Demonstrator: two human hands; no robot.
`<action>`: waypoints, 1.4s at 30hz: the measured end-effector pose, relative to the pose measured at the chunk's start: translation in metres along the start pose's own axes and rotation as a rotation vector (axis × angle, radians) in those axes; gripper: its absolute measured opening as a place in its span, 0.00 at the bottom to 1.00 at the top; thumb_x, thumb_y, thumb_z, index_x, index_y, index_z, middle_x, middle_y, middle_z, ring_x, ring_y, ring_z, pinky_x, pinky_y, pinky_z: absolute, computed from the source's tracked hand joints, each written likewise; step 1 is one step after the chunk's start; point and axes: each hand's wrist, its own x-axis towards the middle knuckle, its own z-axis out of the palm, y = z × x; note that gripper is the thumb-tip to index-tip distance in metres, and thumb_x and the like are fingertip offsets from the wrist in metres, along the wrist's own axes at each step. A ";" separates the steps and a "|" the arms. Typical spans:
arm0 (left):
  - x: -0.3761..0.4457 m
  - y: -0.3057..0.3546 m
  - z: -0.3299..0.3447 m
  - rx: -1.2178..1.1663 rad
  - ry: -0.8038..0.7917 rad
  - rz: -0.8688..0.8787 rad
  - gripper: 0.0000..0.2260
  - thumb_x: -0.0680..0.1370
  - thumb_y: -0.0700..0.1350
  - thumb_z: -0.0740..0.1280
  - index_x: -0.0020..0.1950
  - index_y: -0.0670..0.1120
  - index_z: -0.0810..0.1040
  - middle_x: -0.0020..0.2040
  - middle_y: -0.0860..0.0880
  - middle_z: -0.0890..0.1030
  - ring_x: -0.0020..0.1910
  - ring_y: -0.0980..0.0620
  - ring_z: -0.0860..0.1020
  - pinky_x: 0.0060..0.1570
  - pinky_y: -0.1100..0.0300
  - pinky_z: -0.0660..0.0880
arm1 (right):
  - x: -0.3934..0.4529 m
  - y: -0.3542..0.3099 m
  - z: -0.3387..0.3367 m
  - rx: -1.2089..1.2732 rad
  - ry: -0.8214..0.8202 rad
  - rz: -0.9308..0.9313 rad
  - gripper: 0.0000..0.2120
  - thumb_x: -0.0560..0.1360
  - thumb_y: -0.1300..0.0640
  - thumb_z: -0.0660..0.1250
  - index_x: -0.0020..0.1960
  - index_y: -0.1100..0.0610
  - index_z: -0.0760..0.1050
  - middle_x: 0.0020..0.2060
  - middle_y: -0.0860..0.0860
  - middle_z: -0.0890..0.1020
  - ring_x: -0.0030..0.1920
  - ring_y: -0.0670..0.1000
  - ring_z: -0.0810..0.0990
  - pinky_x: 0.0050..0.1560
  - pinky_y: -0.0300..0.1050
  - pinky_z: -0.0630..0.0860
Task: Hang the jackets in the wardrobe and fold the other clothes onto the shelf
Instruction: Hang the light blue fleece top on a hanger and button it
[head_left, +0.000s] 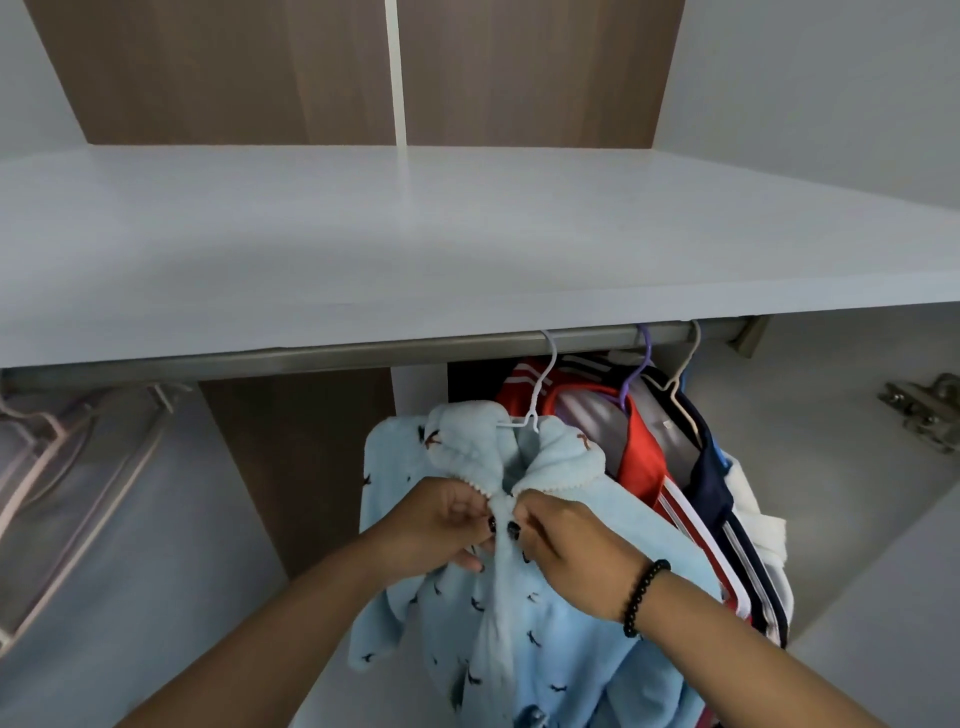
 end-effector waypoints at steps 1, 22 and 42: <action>0.002 0.001 0.000 0.020 0.018 0.007 0.07 0.78 0.35 0.67 0.45 0.45 0.82 0.38 0.53 0.85 0.39 0.58 0.83 0.36 0.64 0.79 | -0.004 -0.002 0.005 -0.021 0.062 0.019 0.09 0.79 0.55 0.57 0.40 0.52 0.64 0.32 0.46 0.71 0.31 0.44 0.69 0.32 0.41 0.68; 0.031 0.021 -0.004 0.135 0.082 0.020 0.11 0.70 0.37 0.75 0.33 0.52 0.84 0.35 0.56 0.85 0.38 0.65 0.81 0.37 0.74 0.74 | 0.005 -0.023 0.037 -0.229 0.504 0.237 0.12 0.74 0.58 0.66 0.36 0.57 0.65 0.31 0.54 0.73 0.26 0.51 0.65 0.25 0.34 0.54; 0.020 -0.007 -0.002 0.205 0.128 0.202 0.02 0.75 0.41 0.73 0.46 0.45 0.82 0.45 0.51 0.81 0.44 0.64 0.78 0.46 0.73 0.73 | -0.001 0.001 0.033 0.068 0.373 0.116 0.14 0.80 0.64 0.58 0.36 0.56 0.64 0.27 0.45 0.67 0.29 0.46 0.66 0.31 0.37 0.62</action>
